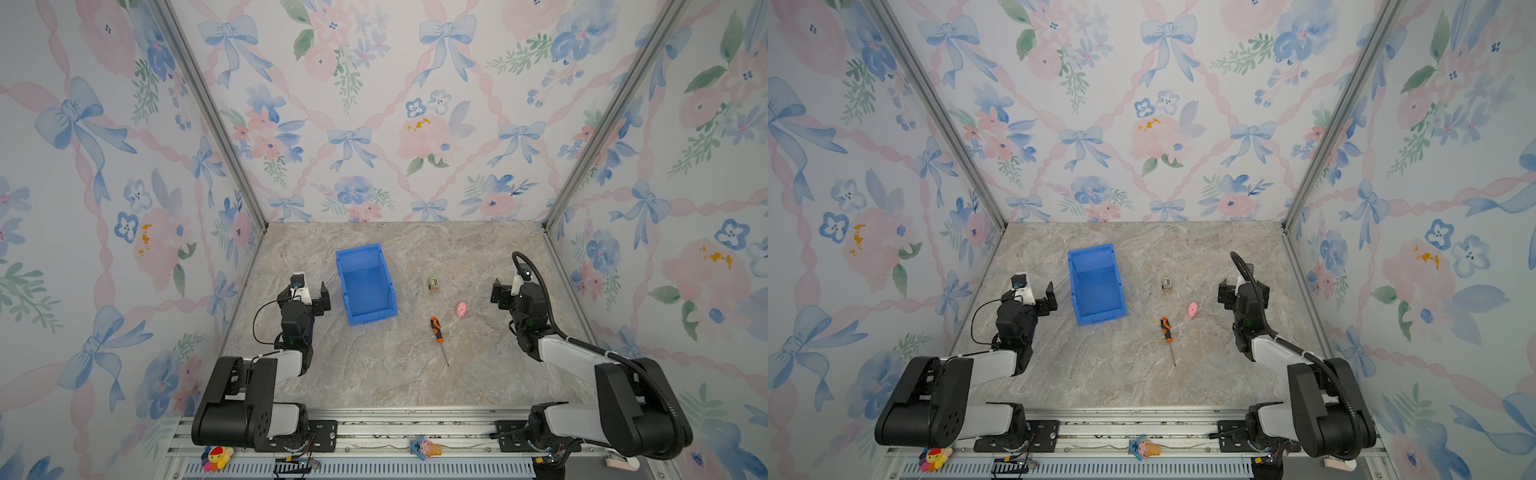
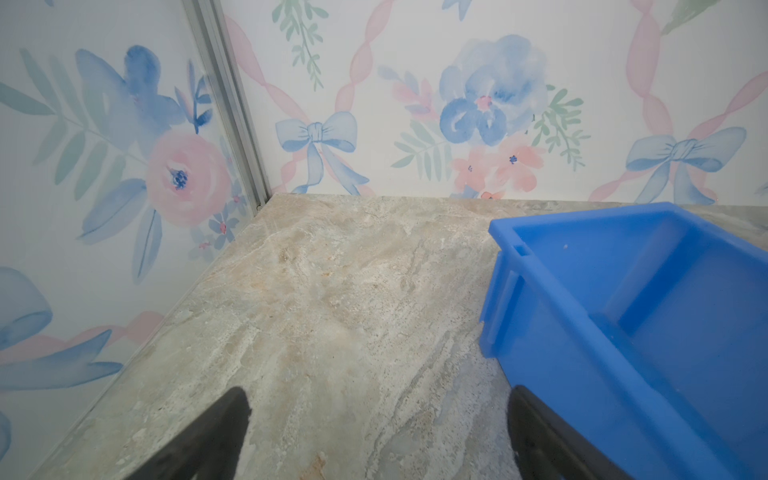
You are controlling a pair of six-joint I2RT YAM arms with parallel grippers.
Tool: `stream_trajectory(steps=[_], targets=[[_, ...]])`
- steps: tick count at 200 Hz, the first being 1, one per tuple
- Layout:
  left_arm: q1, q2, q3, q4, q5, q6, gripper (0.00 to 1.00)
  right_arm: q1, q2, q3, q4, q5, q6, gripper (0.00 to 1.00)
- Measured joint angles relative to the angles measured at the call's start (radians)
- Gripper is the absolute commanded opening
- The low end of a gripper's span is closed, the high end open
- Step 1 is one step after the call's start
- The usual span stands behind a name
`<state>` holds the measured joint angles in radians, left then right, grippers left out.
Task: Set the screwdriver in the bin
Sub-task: 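Move the right gripper over the orange-handled screwdriver while the left nears the bin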
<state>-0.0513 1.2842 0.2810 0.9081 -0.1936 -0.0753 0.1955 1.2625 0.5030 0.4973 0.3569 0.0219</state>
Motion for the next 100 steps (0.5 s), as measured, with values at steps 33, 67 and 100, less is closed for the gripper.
stream_trajectory(steps=[33,67,100], targets=[[-0.008,-0.190,0.085,-0.334,-0.027,-0.122,0.97,0.077,-0.107,0.197,-0.400,0.090,0.175,0.97],[-0.014,-0.304,0.227,-0.731,-0.002,-0.307,0.98,0.197,-0.116,0.306,-0.724,0.089,0.341,0.97],[-0.042,-0.338,0.261,-0.961,0.116,-0.417,0.98,0.366,-0.075,0.315,-0.895,-0.007,0.428,0.97]])
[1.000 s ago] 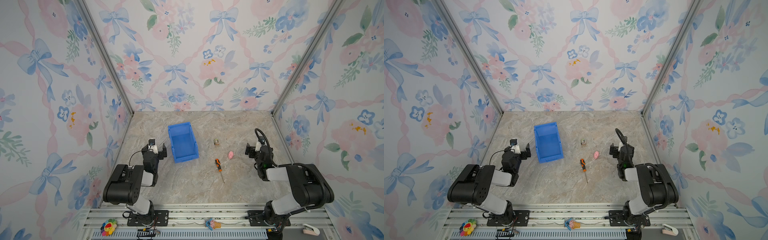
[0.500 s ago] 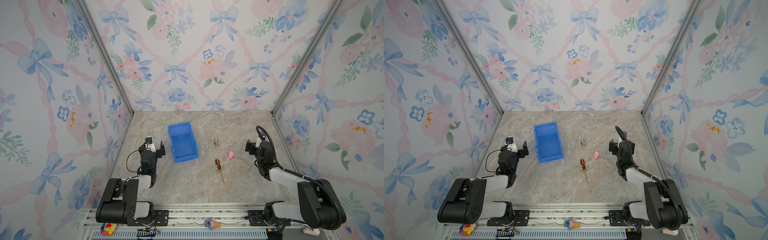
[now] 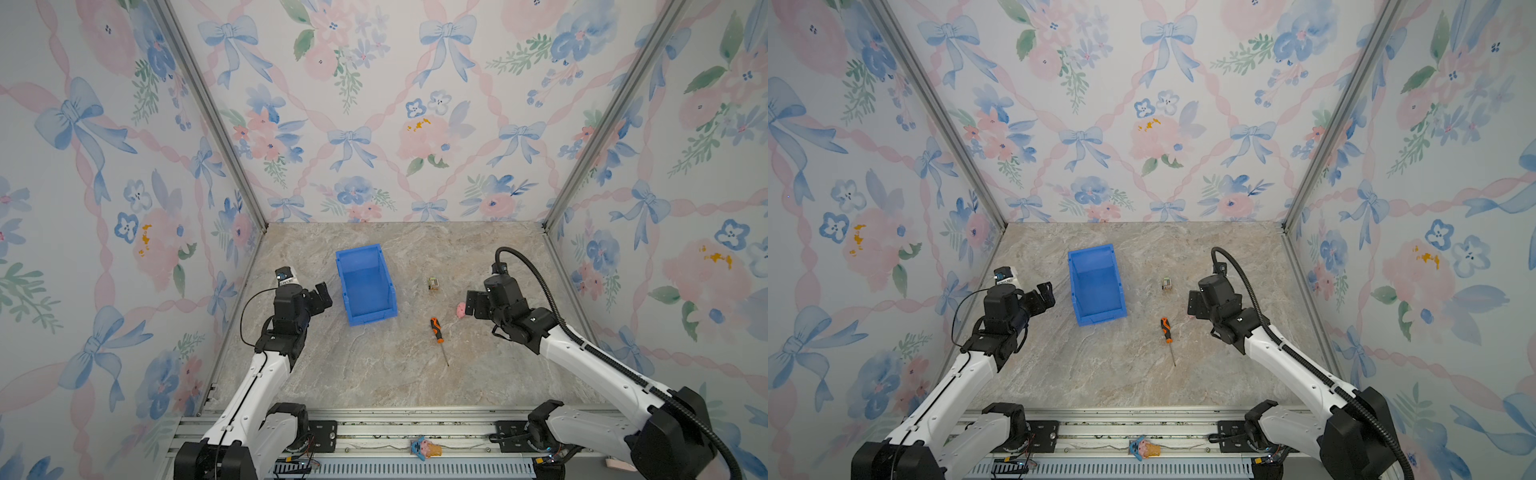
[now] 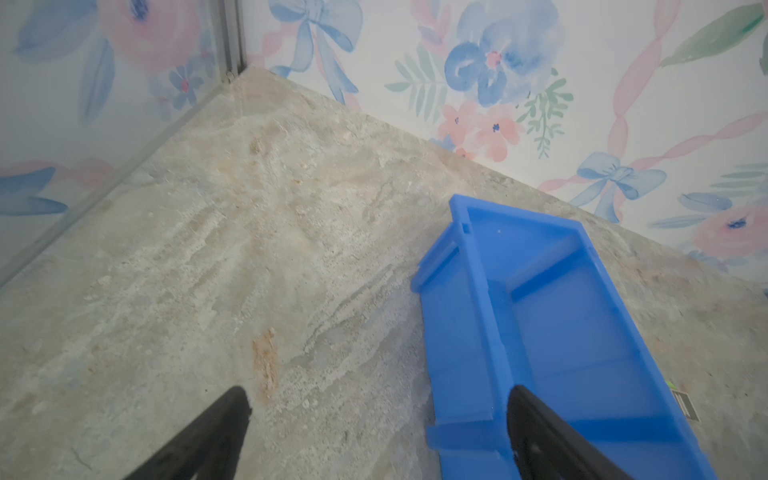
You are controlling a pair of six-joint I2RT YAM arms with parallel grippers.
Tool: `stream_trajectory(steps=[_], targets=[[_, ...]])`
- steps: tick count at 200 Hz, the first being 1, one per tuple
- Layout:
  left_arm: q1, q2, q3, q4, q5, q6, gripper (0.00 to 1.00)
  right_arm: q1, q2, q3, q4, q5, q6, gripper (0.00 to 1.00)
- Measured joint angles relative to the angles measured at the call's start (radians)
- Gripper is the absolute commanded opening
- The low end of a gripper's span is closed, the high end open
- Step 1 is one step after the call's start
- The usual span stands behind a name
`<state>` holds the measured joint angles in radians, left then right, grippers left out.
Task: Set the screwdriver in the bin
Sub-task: 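Move the right gripper over the orange-handled screwdriver while the left nears the bin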
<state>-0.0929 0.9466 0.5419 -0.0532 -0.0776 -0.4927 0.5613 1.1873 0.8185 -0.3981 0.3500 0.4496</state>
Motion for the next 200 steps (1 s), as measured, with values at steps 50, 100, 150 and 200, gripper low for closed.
stream_trajectory(steps=[50,100,150,200], targets=[[-0.112,-0.002,0.000,-0.153,0.125,-0.044,0.98,0.104,0.166,0.063,-0.047,-0.103,0.041,0.97],[-0.204,-0.014,0.001,-0.191,0.156,-0.044,0.97,0.130,0.294,0.106,-0.025,-0.186,0.046,0.99],[-0.245,-0.034,0.001,-0.193,0.157,-0.049,0.97,0.135,0.396,0.130,0.007,-0.230,0.047,0.87],[-0.248,-0.061,0.000,-0.198,0.156,-0.063,0.97,0.149,0.463,0.150,0.048,-0.254,0.041,0.76]])
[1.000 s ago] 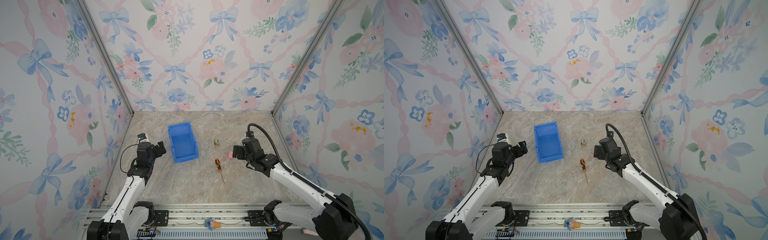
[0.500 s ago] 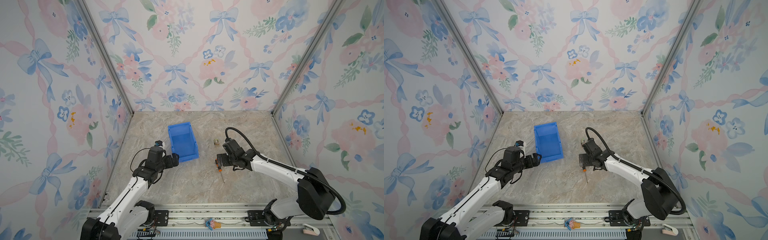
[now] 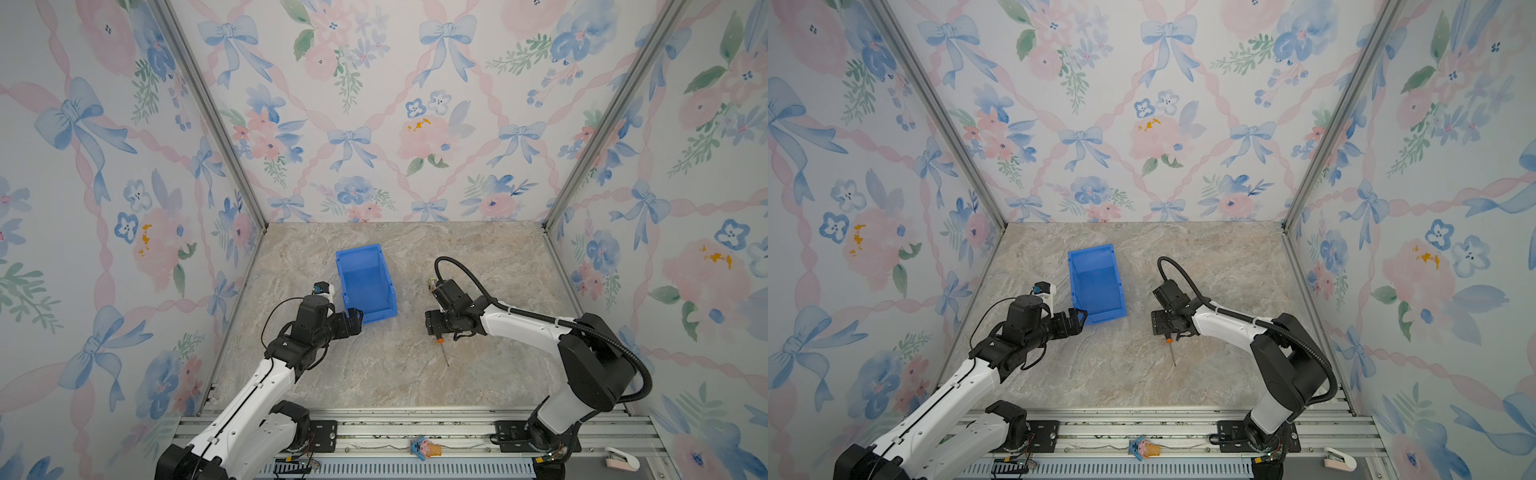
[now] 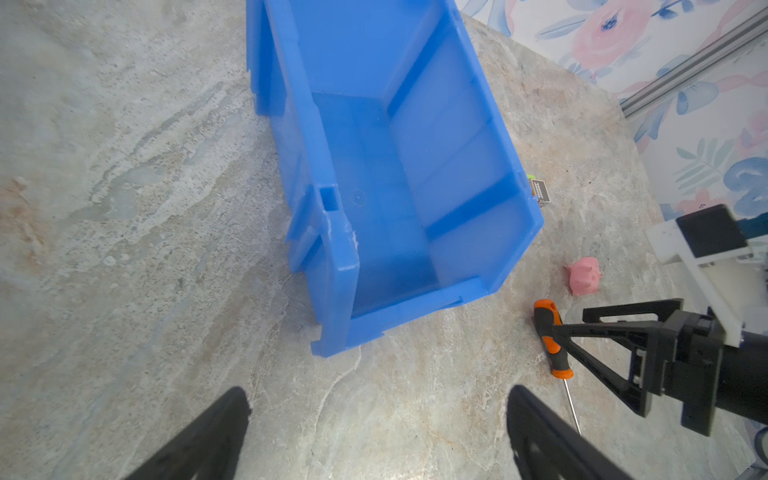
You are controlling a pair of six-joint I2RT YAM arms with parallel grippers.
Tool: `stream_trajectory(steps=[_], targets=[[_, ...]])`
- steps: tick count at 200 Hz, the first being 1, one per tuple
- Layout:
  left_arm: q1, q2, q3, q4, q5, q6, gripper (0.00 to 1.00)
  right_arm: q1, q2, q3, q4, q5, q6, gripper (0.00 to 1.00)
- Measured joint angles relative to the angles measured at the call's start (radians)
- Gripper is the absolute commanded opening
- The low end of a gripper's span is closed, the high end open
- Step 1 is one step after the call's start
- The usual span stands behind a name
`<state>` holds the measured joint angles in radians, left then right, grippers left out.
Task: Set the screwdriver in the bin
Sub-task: 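Move the right gripper over the orange-handled screwdriver while the left nears the bin, then lower the right gripper and close it on the screwdriver's orange handle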
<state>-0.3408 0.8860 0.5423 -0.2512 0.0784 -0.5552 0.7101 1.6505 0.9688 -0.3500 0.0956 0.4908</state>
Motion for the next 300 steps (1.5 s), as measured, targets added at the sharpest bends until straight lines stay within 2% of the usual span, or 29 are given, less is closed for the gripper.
stream_trajectory(steps=[124,181,254,300], targets=[[0.000,0.001,-0.002,-0.002,-0.003,-0.003,0.97,0.001,0.099,0.023,0.033,-0.005,-0.004,0.48],[0.000,0.007,-0.002,-0.002,-0.013,-0.004,0.98,0.005,0.104,0.023,0.053,0.005,-0.006,0.35],[0.000,0.016,-0.002,-0.003,-0.025,-0.003,0.98,0.011,0.104,0.023,0.055,0.022,-0.012,0.11],[0.000,0.021,-0.002,-0.003,-0.047,-0.003,0.98,0.040,0.061,0.026,0.011,0.053,-0.032,0.02]])
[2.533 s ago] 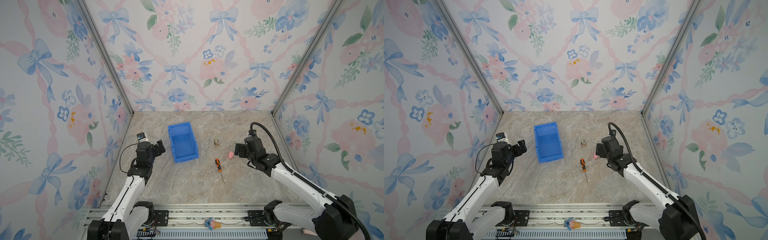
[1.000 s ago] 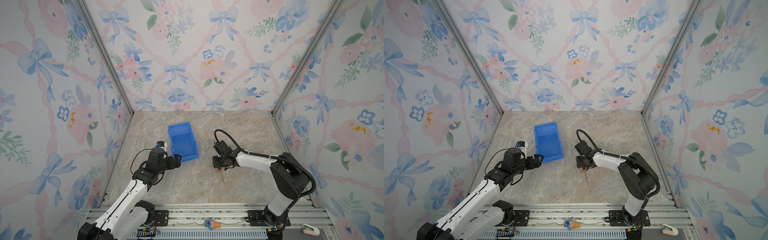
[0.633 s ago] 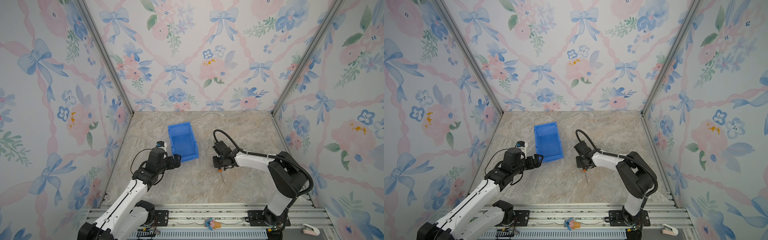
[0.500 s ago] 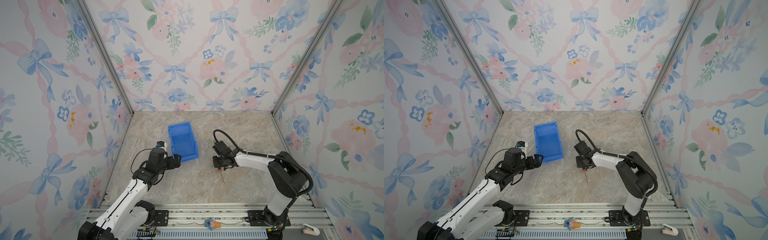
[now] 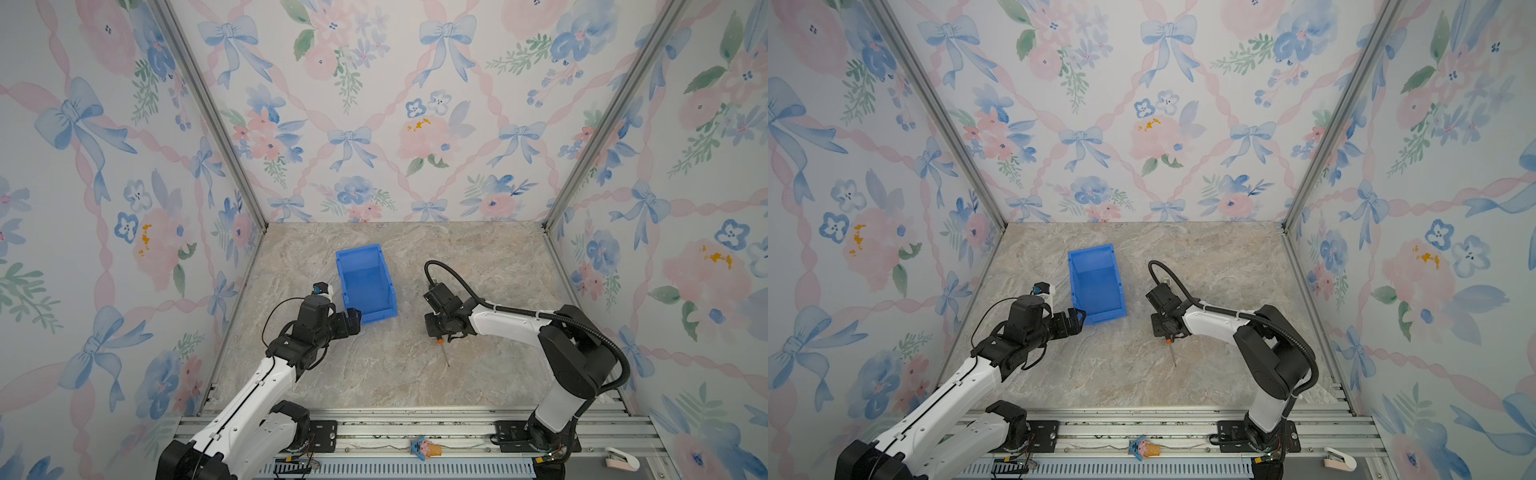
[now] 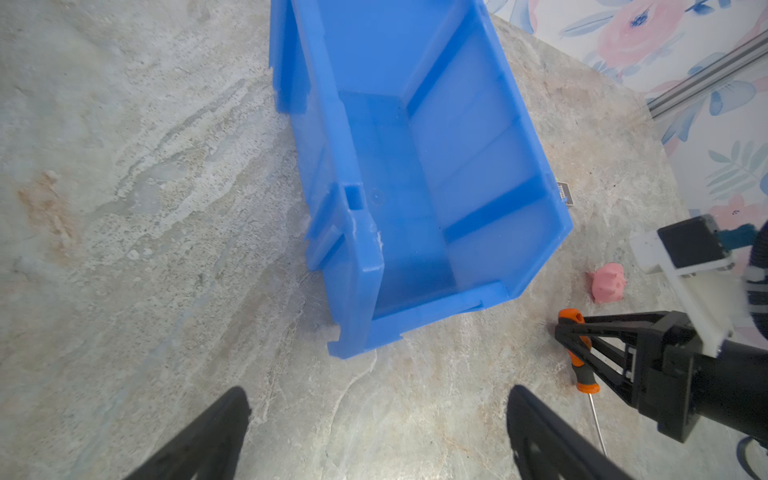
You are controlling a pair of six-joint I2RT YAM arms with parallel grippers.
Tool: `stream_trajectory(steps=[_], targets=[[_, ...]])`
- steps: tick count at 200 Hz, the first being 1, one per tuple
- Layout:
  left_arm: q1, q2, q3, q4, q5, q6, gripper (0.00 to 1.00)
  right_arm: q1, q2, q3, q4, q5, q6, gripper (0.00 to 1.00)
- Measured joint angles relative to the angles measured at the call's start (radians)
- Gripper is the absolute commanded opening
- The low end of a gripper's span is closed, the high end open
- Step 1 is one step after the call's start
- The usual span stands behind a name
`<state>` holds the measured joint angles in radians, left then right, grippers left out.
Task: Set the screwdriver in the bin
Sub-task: 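Lower the right gripper and close it on the screwdriver's orange handle, then lift the screwdriver with the right gripper and carry it over the blue bin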
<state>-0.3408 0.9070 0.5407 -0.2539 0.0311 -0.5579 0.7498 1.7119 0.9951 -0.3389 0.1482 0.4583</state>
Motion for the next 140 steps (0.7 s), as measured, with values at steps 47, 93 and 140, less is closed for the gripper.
stream_trajectory(steps=[47,93,140], targets=[[0.016,0.016,0.000,0.000,-0.014,0.005,0.98,0.045,-0.142,0.077,-0.086,0.035,-0.010,0.00],[0.064,0.016,0.000,0.000,-0.016,0.008,0.97,0.098,-0.174,0.264,-0.201,0.069,-0.015,0.00],[0.100,-0.017,-0.004,0.001,-0.011,0.016,0.97,0.137,-0.054,0.561,-0.249,0.051,-0.007,0.00]])
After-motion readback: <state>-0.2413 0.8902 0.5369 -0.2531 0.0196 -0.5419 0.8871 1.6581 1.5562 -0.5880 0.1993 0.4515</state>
